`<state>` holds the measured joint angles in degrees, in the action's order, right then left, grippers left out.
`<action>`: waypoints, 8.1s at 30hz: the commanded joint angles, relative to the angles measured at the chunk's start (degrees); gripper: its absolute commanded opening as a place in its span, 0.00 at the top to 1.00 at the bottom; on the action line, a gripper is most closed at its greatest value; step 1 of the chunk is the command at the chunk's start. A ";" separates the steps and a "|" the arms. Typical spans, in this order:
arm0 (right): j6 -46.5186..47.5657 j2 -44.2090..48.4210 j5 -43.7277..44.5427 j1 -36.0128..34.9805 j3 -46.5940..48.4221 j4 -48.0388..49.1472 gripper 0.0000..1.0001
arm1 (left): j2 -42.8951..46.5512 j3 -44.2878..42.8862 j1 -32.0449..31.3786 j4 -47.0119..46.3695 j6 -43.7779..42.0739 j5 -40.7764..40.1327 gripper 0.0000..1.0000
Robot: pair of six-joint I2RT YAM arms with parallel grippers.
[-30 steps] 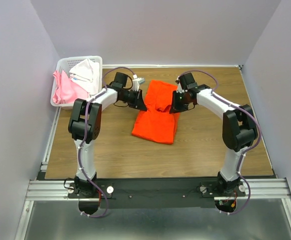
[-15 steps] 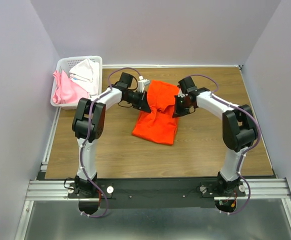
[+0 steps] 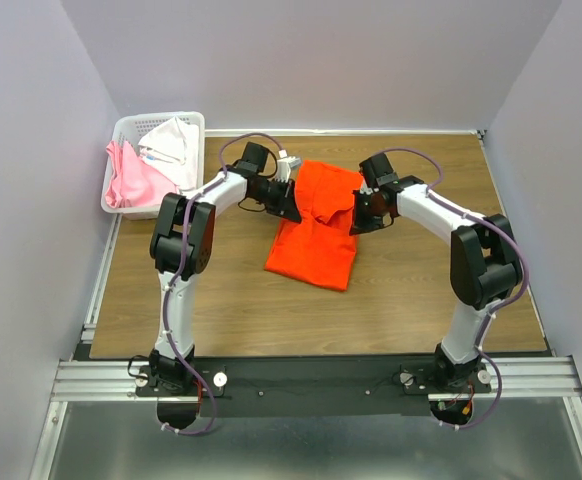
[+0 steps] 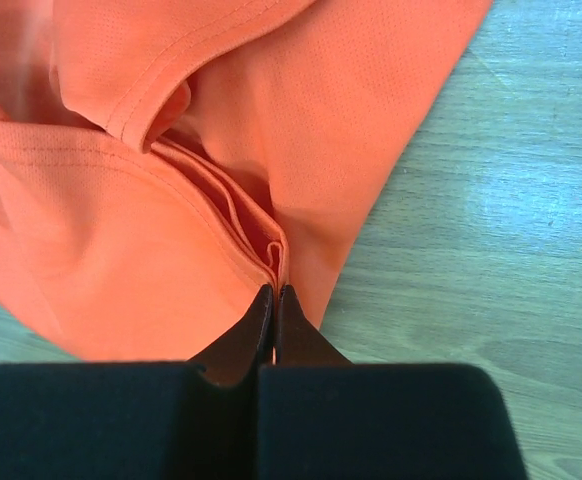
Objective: Fold and stack the t-shirts
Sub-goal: Fold the tshirt, then neatly place the folded tshirt to the corner
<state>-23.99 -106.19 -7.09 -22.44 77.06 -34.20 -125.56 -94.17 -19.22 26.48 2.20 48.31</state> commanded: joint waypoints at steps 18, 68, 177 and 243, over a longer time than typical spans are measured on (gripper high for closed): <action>-0.35 3.17 -1.51 -0.33 -1.99 -1.40 0.30 | 5.14 -4.19 0.24 6.31 4.75 -13.59 0.31; -14.86 10.22 -4.33 -10.79 -24.23 6.07 0.43 | 24.13 40.73 -0.81 2.00 8.44 -23.09 0.38; 1.65 -22.77 -5.74 5.21 39.97 -36.81 0.53 | 8.09 -6.05 4.72 18.53 14.24 -20.09 0.45; 6.23 -10.00 -18.93 6.35 1.61 -2.37 0.95 | 7.86 15.86 0.06 2.97 6.77 -7.62 0.59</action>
<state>-17.50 -115.83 -28.62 -15.70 78.63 -37.30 -117.45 -77.87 -18.63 31.05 9.26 40.53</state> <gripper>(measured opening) 0.131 0.329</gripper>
